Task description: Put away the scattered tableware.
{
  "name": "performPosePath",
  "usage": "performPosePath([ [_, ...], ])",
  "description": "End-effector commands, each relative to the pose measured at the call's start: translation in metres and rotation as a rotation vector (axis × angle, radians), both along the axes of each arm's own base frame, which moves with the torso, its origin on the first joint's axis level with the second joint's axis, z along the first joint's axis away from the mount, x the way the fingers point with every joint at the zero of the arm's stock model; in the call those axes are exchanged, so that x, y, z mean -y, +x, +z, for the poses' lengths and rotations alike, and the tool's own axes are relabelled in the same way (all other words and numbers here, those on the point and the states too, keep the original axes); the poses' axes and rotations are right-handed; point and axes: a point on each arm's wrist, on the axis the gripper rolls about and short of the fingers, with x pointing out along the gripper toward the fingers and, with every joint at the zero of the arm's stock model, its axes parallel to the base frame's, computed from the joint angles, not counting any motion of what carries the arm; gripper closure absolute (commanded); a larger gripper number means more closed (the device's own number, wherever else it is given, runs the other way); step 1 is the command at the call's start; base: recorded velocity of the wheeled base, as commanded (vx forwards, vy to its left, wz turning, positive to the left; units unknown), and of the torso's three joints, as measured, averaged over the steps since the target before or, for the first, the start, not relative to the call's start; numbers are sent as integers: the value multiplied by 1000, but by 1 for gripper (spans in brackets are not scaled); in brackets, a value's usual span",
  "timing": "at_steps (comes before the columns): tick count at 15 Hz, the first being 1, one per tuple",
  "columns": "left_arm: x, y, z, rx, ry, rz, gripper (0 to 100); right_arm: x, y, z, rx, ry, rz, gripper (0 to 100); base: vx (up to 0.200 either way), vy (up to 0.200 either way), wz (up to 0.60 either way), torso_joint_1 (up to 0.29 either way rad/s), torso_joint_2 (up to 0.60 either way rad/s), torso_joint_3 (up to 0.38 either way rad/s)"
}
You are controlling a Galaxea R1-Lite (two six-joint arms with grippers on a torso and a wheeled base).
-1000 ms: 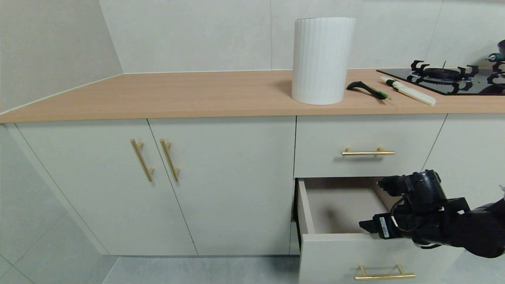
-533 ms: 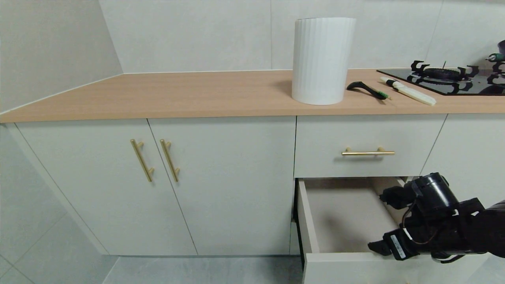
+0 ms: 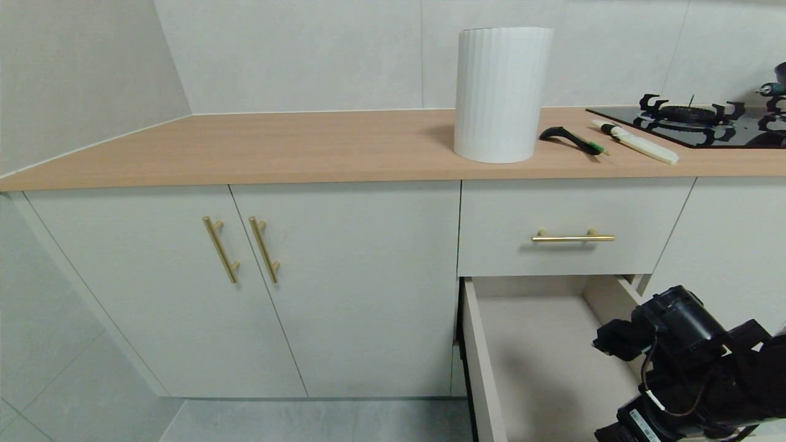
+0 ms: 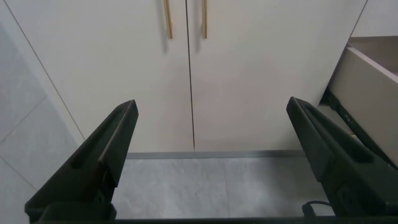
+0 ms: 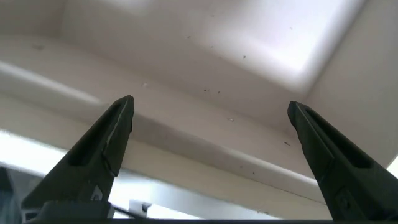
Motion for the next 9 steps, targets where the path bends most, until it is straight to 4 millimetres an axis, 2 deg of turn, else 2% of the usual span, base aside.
performPosePath([
  [1, 0, 0, 0, 0, 0, 0, 0, -3, -7, 6, 6, 0, 29, 0, 0, 0, 0, 0, 0, 0],
  [7, 0, 0, 0, 2, 0, 0, 0, -2, -13, 2, -74, -62, 85, 0, 0, 0, 0, 0, 0, 0],
  [9, 0, 0, 0, 0, 0, 0, 0, -4, -5, 13, -25, -23, 42, 0, 0, 0, 0, 0, 0, 0],
])
